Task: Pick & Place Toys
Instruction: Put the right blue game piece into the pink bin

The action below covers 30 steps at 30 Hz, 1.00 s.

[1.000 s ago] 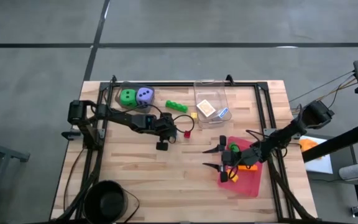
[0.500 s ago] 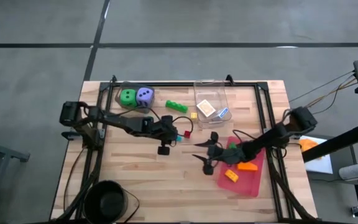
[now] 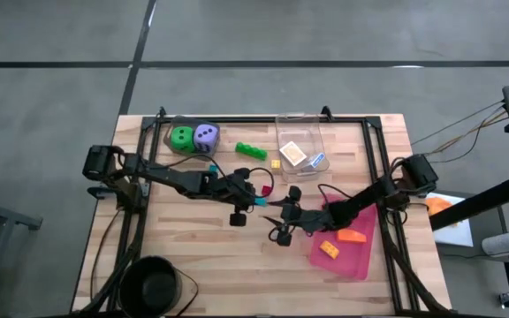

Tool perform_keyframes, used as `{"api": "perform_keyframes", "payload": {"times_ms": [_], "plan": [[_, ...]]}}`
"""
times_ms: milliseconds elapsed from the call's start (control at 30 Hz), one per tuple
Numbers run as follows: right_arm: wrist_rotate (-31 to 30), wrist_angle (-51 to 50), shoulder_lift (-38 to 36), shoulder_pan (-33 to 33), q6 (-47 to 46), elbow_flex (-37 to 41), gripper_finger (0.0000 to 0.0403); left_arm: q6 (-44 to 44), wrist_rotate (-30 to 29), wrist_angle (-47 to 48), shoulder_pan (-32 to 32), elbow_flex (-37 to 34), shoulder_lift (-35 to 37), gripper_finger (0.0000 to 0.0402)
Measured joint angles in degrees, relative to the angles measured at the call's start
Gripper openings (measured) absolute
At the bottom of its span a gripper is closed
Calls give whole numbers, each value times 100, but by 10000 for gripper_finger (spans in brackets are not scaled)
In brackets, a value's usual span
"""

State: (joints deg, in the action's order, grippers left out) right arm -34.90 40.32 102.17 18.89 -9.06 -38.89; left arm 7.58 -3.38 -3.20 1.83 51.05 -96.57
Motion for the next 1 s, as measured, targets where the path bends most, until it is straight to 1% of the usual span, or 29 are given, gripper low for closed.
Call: {"api": "perform_keyframes", "payload": {"times_ms": [167, 333, 600, 833, 933, 1000], "plan": [[-30, -34, 59, -46, 0, -87, 216, -66, 28, -129, 33, 0, 0, 62], [-362, -130, 61, -62, -2, -88, 216, -64, 69, -153, 110, 0, 0, 62], [-382, -143, 59, -89, -44, -88, 216, -63, 116, -239, 169, 0, 0, 62], [-361, -151, 61, -113, -46, -160, 215, -64, 275, -349, 196, 2, 0, 62], [-356, -156, 61, -112, -46, -171, 199, -64, 280, -350, 198, 2, 0, 62], [-343, -158, 61, -113, -46, -171, 174, -65, 277, -351, 198, 2, 0, 62]]}}
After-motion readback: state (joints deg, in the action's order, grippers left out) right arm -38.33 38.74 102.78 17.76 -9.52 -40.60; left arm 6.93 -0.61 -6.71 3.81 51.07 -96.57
